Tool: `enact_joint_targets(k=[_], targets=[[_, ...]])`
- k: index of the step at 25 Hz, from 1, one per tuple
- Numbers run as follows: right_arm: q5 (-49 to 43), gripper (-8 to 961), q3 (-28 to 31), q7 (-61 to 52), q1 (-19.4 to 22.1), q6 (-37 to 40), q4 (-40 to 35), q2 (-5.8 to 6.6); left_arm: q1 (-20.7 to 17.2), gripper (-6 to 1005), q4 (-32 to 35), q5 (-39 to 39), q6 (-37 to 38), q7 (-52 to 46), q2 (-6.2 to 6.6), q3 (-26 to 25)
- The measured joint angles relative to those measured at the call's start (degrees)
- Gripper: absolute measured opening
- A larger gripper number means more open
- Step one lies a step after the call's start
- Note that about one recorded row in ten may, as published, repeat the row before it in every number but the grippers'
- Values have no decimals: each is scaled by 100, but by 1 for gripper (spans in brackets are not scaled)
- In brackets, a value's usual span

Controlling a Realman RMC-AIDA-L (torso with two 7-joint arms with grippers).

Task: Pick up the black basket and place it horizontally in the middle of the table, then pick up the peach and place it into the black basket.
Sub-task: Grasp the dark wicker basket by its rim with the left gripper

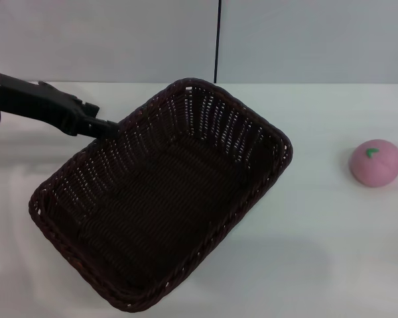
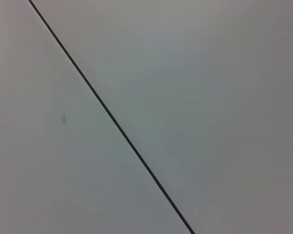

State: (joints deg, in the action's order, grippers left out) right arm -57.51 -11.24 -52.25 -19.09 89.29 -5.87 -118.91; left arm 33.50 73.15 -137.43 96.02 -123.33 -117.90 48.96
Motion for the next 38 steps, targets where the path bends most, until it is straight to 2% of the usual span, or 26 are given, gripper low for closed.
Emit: enact_joint_targets(k=[3, 4, 5, 9, 13, 21, 33, 38], targets=[[3, 493, -1, 2, 11, -5, 0, 0, 0, 606, 0, 0, 0, 0, 0, 0], [3, 493, -1, 2, 11, -5, 0, 0, -55, 606, -26, -37, -139, -82, -3, 332], [4, 493, 0, 2, 13, -6, 0, 0, -67, 606, -66, -93, -200, -92, -5, 442], [4, 493, 5, 4, 17, -17, 8, 0, -73, 607, -89, -156, -245, -106, -6, 518], [4, 493, 8, 4, -2, -91, 8, 0, -79, 606, -144, -635, -555, -376, -11, 1040], [4, 493, 9, 4, -6, -216, 8, 0, -76, 590, -149, -658, -608, -333, -18, 1311], [4, 493, 8, 4, 3, -225, 7, 0, -91, 372, -141, -603, -719, -305, -23, 1319], [4, 493, 9, 4, 1, -293, 7, 0, -104, 228, -139, -501, -706, -207, -23, 1280]])
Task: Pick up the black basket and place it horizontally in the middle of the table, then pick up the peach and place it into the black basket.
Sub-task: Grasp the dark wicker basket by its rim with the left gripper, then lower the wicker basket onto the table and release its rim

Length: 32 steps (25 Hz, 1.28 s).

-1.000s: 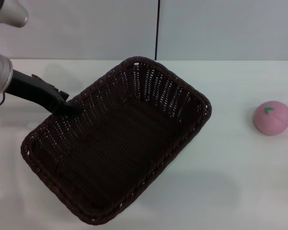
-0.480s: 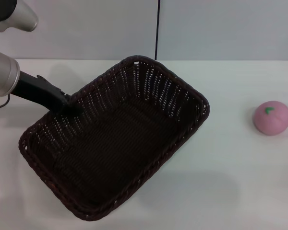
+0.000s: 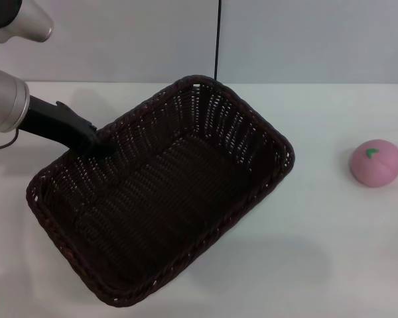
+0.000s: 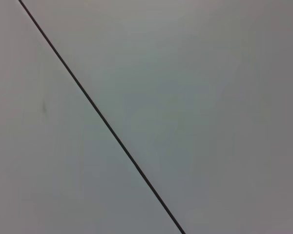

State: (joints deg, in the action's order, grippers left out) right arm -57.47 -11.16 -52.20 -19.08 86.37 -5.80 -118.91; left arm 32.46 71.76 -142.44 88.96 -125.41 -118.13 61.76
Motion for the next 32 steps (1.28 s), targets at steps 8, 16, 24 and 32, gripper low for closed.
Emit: enact_joint_targets(k=[8, 16, 24, 32], targets=[[1, 493, 5, -3, 7, -17, 0, 0, -196, 198, 2, 1022, 27, 807, 17, -417], [8, 492, 51, -34, 10, -17, 0, 0, -256, 187, -6, 1764, 170, 1432, 42, -766], [9, 492, 62, -43, 9, 17, 57, 0, -68, 188, -11, 1926, 504, 1685, 155, -1024], [9, 492, 56, -52, 20, 21, 146, 0, 380, 189, -54, 2115, 1301, 2419, 345, -1104]])
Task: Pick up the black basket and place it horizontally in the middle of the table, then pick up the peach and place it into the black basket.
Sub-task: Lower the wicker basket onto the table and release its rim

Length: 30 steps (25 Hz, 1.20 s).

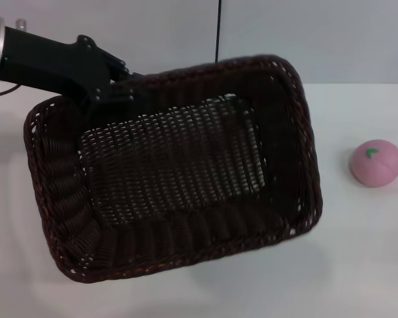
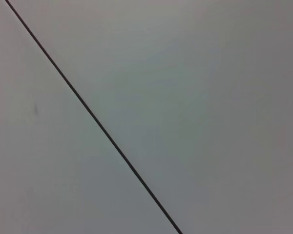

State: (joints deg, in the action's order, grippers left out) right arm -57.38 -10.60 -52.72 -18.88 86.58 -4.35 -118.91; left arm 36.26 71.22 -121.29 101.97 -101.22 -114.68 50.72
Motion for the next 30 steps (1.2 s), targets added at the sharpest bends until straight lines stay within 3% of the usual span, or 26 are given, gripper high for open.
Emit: enact_joint_targets(k=[11, 30], targets=[[-20, 492, -4, -1, 85, 6, 80, -9, 398, 191, -408, -101, 371, 602, -102, 134], [-28, 493, -17, 4, 78, -21, 66, -9, 762, 193, -1407, -405, 50, 1121, -216, 291]])
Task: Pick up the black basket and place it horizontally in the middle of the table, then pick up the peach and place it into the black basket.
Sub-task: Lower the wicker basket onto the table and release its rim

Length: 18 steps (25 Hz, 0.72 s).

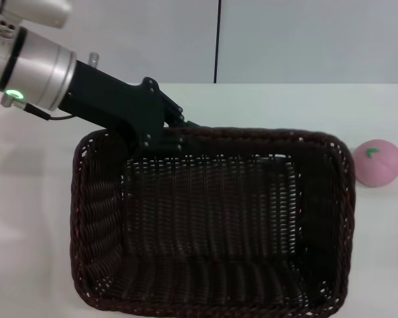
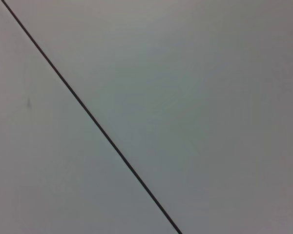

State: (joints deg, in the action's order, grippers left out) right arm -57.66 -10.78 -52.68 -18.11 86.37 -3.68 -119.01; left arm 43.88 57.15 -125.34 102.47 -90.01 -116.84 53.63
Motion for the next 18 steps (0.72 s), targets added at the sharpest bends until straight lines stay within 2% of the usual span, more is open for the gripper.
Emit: enact_joint_targets(k=[5, 18], targets=[[0, 493, 3, 3, 9, -4, 1, 5, 155, 194, -255, -356, -150, 7, -85, 5], [0, 493, -11, 30, 10, -6, 9, 6, 191, 195, -325, -368, -172, 7, -96, -5]])
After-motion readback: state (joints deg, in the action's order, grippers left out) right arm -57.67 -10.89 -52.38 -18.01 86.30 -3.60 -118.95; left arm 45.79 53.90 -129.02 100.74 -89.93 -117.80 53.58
